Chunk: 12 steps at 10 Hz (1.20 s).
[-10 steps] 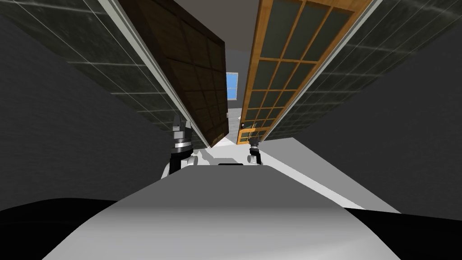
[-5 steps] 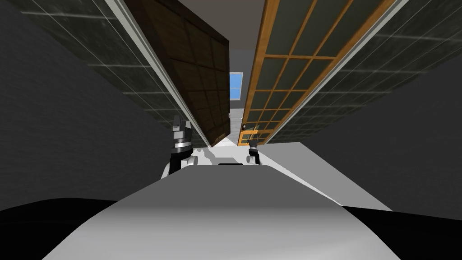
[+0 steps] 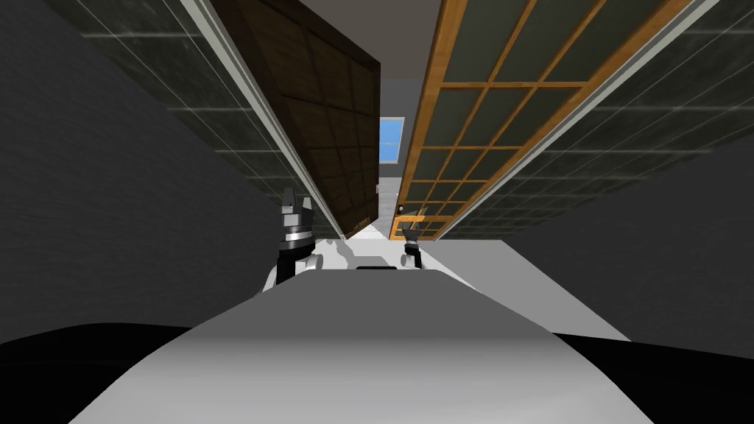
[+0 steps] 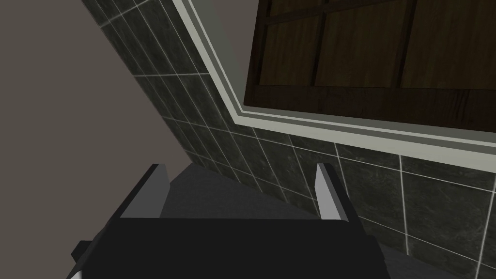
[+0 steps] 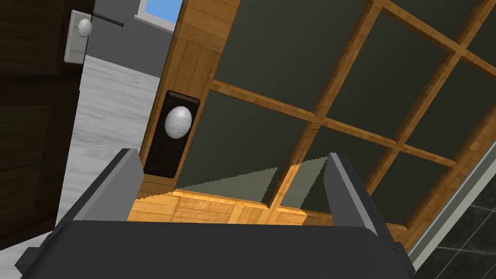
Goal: Push the door open
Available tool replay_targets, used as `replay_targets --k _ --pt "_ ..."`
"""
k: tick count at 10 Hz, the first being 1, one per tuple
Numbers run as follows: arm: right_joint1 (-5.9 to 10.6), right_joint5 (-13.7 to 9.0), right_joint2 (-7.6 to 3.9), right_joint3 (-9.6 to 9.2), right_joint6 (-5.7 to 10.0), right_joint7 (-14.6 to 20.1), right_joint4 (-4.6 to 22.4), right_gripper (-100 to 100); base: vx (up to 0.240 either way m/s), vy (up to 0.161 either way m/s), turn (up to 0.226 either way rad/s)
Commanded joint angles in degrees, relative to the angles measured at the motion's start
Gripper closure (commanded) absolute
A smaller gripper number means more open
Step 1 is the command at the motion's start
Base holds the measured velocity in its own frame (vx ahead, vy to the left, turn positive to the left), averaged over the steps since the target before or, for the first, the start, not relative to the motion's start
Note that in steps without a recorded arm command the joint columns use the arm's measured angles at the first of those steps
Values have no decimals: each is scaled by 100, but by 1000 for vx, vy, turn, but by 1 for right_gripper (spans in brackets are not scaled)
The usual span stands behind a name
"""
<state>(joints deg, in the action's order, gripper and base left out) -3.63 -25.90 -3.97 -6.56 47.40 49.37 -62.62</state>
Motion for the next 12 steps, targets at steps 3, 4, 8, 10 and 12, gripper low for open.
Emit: replay_targets --k 3,4,8,10,12 --pt "142 -117 61 -21 71 297 398 -100 55 -92 121" --pt "180 -147 81 -27 91 372 504 -100 60 -82 144" --pt "391 -317 212 -61 205 796 1097 -100 72 -115 179" --pt "517 -418 306 -81 273 1048 1451 -100 66 -138 176" --pt "595 -480 379 -93 315 1204 1669 -100 58 -120 112"
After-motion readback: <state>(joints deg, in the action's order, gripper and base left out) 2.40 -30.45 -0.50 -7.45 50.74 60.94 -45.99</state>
